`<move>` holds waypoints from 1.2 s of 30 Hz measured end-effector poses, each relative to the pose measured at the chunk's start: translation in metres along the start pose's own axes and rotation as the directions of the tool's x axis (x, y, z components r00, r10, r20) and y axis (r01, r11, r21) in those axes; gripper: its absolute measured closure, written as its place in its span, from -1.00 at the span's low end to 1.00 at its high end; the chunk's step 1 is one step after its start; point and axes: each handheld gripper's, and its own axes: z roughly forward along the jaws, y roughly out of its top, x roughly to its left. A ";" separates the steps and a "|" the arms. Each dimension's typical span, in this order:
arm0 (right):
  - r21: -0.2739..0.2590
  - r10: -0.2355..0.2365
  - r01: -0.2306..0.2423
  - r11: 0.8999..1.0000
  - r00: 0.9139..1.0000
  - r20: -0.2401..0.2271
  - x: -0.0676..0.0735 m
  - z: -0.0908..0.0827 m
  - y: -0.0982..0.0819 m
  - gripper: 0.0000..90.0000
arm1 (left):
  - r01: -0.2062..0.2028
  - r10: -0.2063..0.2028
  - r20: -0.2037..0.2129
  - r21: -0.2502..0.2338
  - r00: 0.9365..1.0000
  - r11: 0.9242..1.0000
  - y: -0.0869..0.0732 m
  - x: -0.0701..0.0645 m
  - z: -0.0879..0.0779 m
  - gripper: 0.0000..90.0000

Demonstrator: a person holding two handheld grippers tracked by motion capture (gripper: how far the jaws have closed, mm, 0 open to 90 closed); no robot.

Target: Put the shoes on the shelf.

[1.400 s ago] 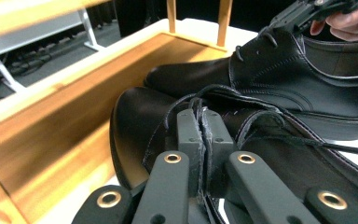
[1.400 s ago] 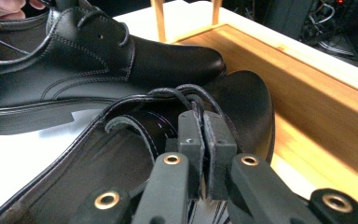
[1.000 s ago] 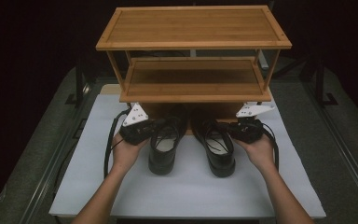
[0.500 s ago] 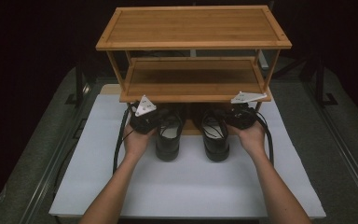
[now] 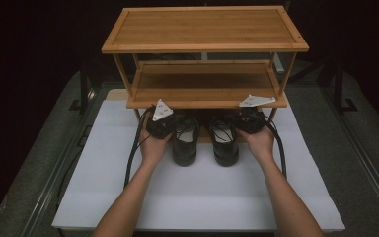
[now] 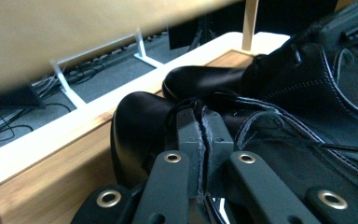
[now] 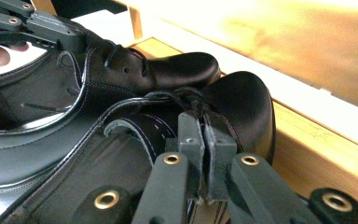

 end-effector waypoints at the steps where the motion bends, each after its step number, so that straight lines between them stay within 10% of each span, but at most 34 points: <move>1: 0.008 -0.013 0.013 1.000 1.000 0.004 0.001 0.003 -0.001 0.93 | 0.008 -0.008 0.001 0.001 1.000 1.000 -0.001 0.001 0.000 0.96; 16: -0.022 0.013 -0.013 1.000 1.000 -0.010 0.003 0.001 -0.017 0.88 | 0.003 -0.003 0.030 0.007 1.000 1.000 -0.011 -0.002 -0.007 0.88; 23: -0.023 0.006 -0.006 1.000 1.000 -0.002 0.003 -0.008 -0.014 0.47 | 0.048 -0.050 0.059 0.032 0.997 0.998 -0.009 0.005 -0.012 0.39; 36: -0.052 0.018 -0.018 0.998 1.000 0.000 0.006 -0.064 -0.036 0.32 | 0.077 -0.085 0.137 0.066 0.987 0.995 -0.024 0.004 -0.073 0.17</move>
